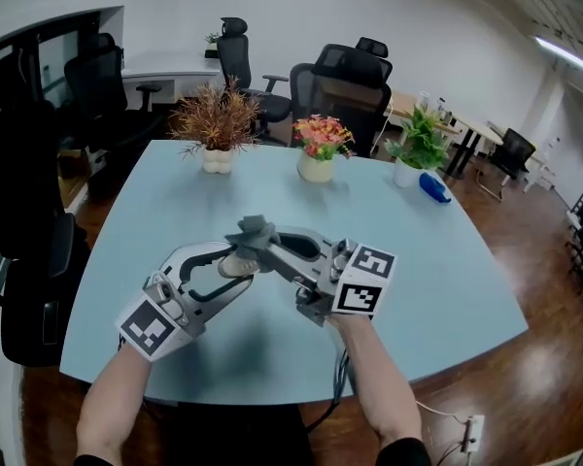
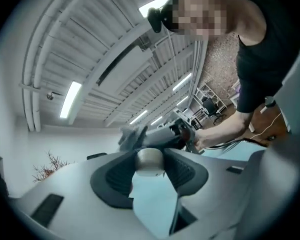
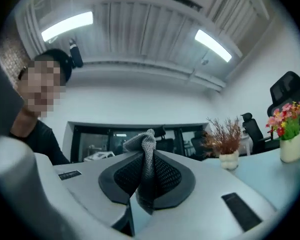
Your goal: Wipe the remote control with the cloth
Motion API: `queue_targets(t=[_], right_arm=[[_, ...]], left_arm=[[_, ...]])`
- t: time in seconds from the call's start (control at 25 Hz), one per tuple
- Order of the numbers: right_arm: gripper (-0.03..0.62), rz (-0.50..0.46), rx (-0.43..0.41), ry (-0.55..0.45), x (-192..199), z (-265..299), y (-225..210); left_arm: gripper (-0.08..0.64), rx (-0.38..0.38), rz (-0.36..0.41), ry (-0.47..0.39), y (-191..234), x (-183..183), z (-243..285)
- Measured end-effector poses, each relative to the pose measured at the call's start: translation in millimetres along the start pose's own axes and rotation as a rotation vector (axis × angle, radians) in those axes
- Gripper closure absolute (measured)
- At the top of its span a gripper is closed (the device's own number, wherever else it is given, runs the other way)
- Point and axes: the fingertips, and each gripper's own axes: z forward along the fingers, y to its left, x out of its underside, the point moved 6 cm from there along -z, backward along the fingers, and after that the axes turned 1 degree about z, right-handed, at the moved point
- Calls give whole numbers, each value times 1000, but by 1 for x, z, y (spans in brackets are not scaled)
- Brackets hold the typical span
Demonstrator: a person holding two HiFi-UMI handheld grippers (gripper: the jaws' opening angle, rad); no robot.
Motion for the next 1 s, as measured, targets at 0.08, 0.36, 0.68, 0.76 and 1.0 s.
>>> queue_targets(t=[0.08,0.36,0.68,0.76,1.0], right_arm=[[566,31,124,126,19,-2,-20],[566,-81,442,411,55,-19,-70],[566,-115,284,625,105,7,-48],[566,-122,269,655,112,10,-44],[566,-137,259,699,122,12,-37]], left_arm=[[382,9,-60,-42,2,-5,-3],[388,242,-501,4,18,33,-6],[387,427,-988,103,48,81,10],[376,453,-1008,152,57,91,11],[373,453,-963,290,81,115,9]])
